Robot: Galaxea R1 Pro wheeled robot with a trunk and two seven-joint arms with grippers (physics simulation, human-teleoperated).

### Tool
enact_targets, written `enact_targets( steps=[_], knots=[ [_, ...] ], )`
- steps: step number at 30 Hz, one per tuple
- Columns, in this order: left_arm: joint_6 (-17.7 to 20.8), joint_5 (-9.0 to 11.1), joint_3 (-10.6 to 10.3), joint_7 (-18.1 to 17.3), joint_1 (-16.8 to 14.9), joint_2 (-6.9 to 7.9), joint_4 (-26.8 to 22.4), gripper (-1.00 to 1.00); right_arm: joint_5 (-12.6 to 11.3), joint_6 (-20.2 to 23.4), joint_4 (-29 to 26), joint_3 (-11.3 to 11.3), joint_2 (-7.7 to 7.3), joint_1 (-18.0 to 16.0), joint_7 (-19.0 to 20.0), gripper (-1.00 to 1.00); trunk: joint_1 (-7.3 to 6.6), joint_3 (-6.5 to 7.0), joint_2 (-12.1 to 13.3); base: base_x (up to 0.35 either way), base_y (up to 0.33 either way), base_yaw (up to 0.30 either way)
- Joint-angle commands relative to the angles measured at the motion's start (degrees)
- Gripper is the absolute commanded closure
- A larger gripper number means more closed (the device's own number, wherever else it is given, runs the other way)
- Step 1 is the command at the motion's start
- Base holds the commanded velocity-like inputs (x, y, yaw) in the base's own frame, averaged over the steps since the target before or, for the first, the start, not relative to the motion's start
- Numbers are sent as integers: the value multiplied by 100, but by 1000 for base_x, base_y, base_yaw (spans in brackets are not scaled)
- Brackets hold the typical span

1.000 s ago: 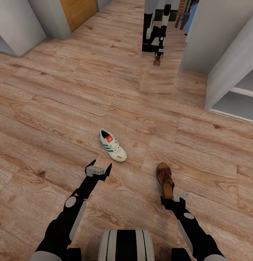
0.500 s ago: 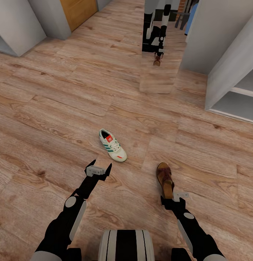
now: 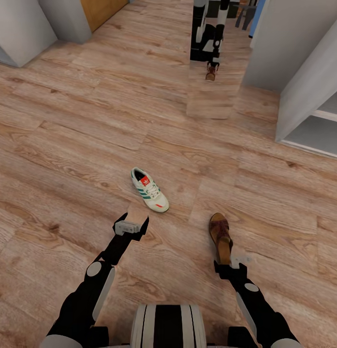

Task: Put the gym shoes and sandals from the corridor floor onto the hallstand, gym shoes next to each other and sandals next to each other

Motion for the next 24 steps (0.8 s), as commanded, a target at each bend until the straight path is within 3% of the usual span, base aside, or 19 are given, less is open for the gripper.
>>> enact_targets(
  steps=[1,6,21,22,24],
  knots=[
    [-9,25,4,-27,-2,-2,2,-100,5,34,-12,-1,0,0,-3,-100,1,-26,-2,0,0,0],
    [-8,27,4,-27,-1,-2,2,-100,5,34,-20,-1,0,0,-3,-100,14,-136,-9,0,0,0],
    [-7,26,4,-27,-2,-2,5,-100,5,34,-24,-1,0,0,-3,-100,14,-136,-9,0,0,0],
    [-7,26,4,-27,-1,-2,6,-100,5,30,-28,-1,0,0,-3,100,14,-136,-9,0,0,0],
    [-7,26,4,-27,-1,-2,7,-100,5,29,-32,-1,0,0,-3,100,14,-136,-9,0,0,0]
  ],
)
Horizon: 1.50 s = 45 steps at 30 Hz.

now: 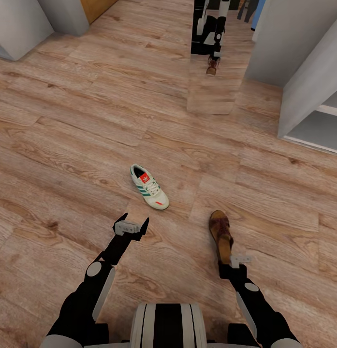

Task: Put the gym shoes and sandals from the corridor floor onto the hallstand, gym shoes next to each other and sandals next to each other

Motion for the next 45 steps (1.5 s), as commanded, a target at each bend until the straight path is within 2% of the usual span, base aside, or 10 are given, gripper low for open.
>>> enact_targets(
  steps=[1,25,36,45],
  knots=[
    [-9,25,4,-27,-2,-2,3,-100,-4,32,-12,-1,0,1,-3,100,-1,-3,-1,0,0,0],
    [-13,34,29,-25,-2,15,3,-100,-6,29,-129,-1,-9,1,-3,100,-1,-3,-1,0,0,0],
    [-7,34,45,-10,-3,15,-21,-100,-9,8,-128,14,-9,1,-1,100,-29,241,14,0,0,0],
    [1,27,48,4,-2,22,-45,-100,-5,-385,-125,32,-9,1,5,100,-52,440,26,0,0,0]
  ],
)
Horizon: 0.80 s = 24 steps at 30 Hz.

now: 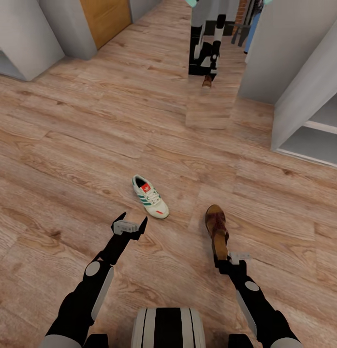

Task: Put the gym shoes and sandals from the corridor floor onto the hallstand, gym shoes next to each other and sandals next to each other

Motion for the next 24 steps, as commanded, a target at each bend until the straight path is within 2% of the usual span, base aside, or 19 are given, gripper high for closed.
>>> enact_targets(
  steps=[1,8,11,15,22,24],
  knots=[
    [-7,26,6,-28,0,1,4,-100,-14,-18,-1,-1,0,0,-8,100,-3,20,1,0,0,0],
    [112,53,7,-31,7,9,-11,-100,-14,-101,-6,-6,2,1,-7,100,-21,175,10,0,0,0],
    [523,46,15,-32,12,28,-89,-100,-14,-117,-2,-4,12,10,-7,100,-29,242,14,0,0,0],
    [785,41,65,-36,63,77,-110,-100,-14,-122,19,-4,10,14,-3,100,-39,330,19,0,0,0],
    [1020,38,416,-36,303,139,-64,-100,-14,-170,30,-21,-26,20,11,100,-57,517,29,0,0,-35],
    [1036,31,587,-41,430,145,-59,-100,-14,-220,23,-28,-47,25,10,100,-62,577,31,0,0,-77]
  ],
)
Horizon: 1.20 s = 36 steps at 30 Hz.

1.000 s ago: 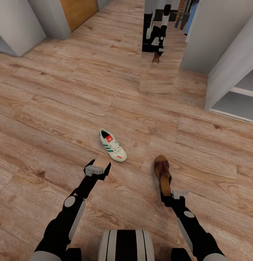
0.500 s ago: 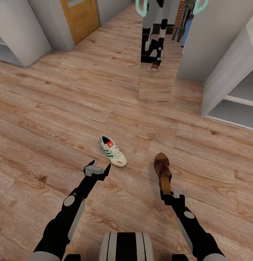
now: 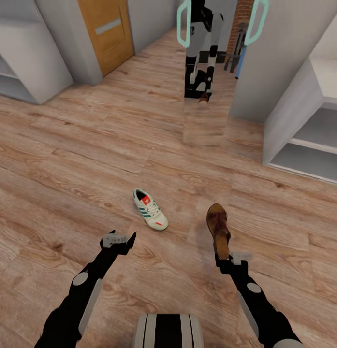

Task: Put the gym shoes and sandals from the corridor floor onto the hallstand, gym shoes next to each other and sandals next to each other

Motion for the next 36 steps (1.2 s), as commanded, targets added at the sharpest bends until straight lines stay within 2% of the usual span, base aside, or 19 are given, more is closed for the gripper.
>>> enact_targets(
  steps=[1,10,13,18,20,24,30,33,34,36],
  knots=[
    [6,22,142,-52,78,-1,3,-100,-16,-53,-1,-5,-18,2,-8,100,-3,29,1,0,0,-84],
    [-26,-17,742,-83,496,14,120,-100,-10,-435,7,-9,-70,136,-16,100,-26,306,13,0,0,-89],
    [-47,-30,814,-75,558,49,242,-100,-8,-572,8,-9,-94,270,-17,100,-34,399,17,0,0,-91],
    [-192,-26,887,-34,630,272,887,-100,-9,-986,1,-9,-212,676,-17,100,-47,553,23,0,0,-91],
    [-332,-15,897,-25,640,338,1130,-100,-11,-1124,-3,-9,-245,806,-17,100,-52,615,26,0,0,-85],
    [-904,-3,911,2,655,438,1774,-100,-14,-1506,0,-9,-289,1173,-17,100,-62,740,31,0,0,-56],
    [-1375,13,914,74,674,467,2439,-100,-10,-1763,21,-9,-301,1511,-17,100,-78,926,39,0,0,-15],
    [-1743,33,915,167,684,477,2947,-100,-7,-1829,38,-9,-304,1695,-5,100,-86,1019,43,0,0,-3],
    [-2009,38,915,209,708,479,3225,-100,-6,-1867,66,-9,-304,1815,9,100,-88,1050,45,0,0,0],
    [-2156,40,917,227,777,480,3381,-100,-6,-1935,97,-9,-305,1909,13,100,-93,1112,47,0,0,0]
  ],
)
